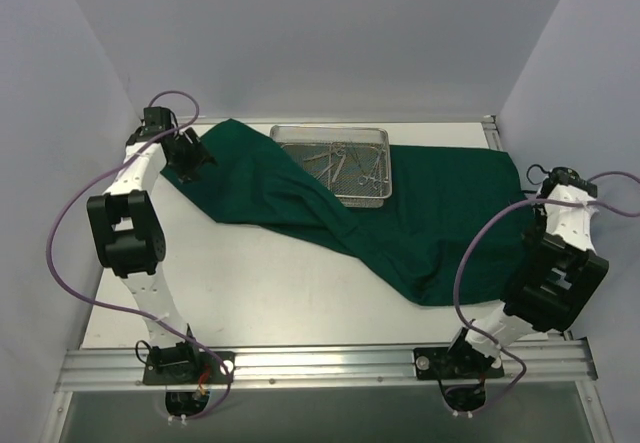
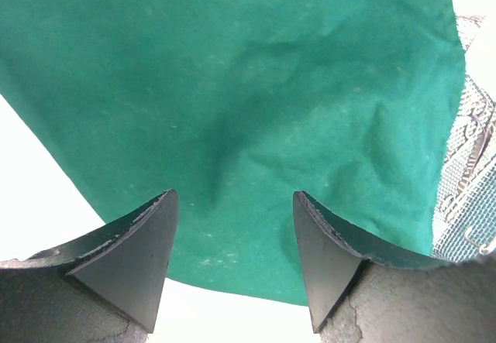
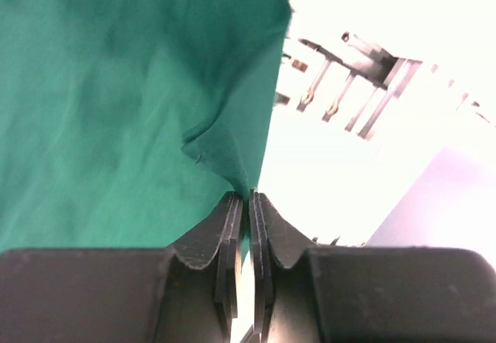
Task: Open and lay out the surgical kit
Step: Open the surgical kit at the center of the board.
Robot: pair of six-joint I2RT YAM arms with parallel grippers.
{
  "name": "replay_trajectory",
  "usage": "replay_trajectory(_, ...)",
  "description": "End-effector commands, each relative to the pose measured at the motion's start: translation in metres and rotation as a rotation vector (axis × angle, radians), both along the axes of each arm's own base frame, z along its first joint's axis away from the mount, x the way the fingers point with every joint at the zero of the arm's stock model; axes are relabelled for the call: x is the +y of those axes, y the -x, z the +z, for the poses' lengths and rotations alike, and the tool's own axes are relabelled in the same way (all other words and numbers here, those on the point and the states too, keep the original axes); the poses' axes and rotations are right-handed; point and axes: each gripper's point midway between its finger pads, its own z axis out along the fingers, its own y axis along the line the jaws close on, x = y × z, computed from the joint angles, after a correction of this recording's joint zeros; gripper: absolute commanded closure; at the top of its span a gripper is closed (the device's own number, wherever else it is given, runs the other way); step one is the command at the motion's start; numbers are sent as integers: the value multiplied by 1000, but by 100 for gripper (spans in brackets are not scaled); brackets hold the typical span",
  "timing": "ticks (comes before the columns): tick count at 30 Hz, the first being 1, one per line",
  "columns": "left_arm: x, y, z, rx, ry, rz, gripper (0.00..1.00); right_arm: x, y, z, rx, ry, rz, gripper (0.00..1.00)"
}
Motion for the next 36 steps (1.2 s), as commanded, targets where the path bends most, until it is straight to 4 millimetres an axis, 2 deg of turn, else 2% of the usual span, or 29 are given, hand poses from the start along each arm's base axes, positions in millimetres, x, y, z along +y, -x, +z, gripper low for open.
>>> replay_trajectory(1,13,-3,0,-11,-9,31,30,33,22,0,43,-87,-16,89)
replay_trajectory(2,15,-4,1,-16,-10,36,30,44,30,-6,50,-127,-12,87)
replay_trajectory(3,17,-4,2,-19,-12,38,30,53,32,1,14,-145,-13,86)
replay_trajectory(5,23,-3,3,-13,-19,49,30,58,35,15,-6,-136,-20,75)
replay_trajectory(6,24,-4,5,-15,-25,51,30,65,46,20,17,-154,-33,66)
replay_trajectory(8,27,-3,5,-15,-41,55,30,85,52,20,9,-232,-29,60)
replay_trajectory(9,27,-2,4,-12,-41,53,30,98,65,23,18,-259,-49,52)
replay_trajectory(11,28,-2,2,-9,-43,56,30,120,71,24,-12,-340,-66,43)
replay_trajectory(12,27,-2,2,-12,-42,52,30,124,66,33,-62,-335,-43,33)
replay_trajectory(14,28,-2,5,-18,-47,46,30,137,29,49,-190,-360,120,24)
replay_trajectory(15,27,-2,7,-20,-47,44,30,134,5,53,-219,-342,183,16)
replay_trajectory(16,27,0,7,-18,-51,36,30,133,-30,72,-303,-310,268,13)
replay_trajectory(17,26,2,9,-18,-55,37,30,139,-55,80,-344,-307,344,11)
replay_trajectory(18,26,4,9,-16,-55,37,30,158,-89,75,-329,-305,487,2)
replay_trajectory(19,24,4,10,-22,-46,37,30,169,-123,98,-399,-271,585,0)
replay_trajectory(21,22,7,11,-17,-39,38,30,205,-163,106,-416,-245,767,0)
replay_trajectory(22,22,9,11,-15,-39,40,30,222,-184,94,-398,-271,815,0)
replay_trajectory(23,21,10,13,-19,-35,35,30,236,-209,116,-484,-264,866,0)
replay_trajectory(24,20,13,8,-6,-28,34,30,252,-232,111,-510,-287,902,2)
replay_trajectory(25,20,15,6,1,-20,34,30,273,-244,116,-547,-308,950,2)
replay_trajectory(26,20,17,3,6,-18,38,30,290,-259,132,-618,-327,997,3)
replay_trajectory(27,21,18,1,8,-17,41,30,305,-275,123,-636,-357,1029,4)
replay_trajectory(29,21,21,-3,17,-13,43,31,351,-283,123,-690,-453,1119,6)
replay_trajectory(30,22,23,-3,23,-21,47,31,370,-296,118,-724,-482,1163,8)
replay_trajectory(31,26,25,-3,30,-43,60,31,398,-293,116,-732,-527,1234,9)
replay_trajectory(33,31,30,-3,47,-67,85,31,433,-305,112,-783,-591,1314,10)
replay_trajectory(34,34,33,0,49,-75,101,30,454,-301,109,-792,-648,1364,11)
replay_trajectory(35,37,37,0,60,-91,119,30,463,-302,104,-793,-670,1376,11)
replay_trajectory(36,39,39,1,67,-90,138,30,472,-306,89,-776,-705,1379,12)
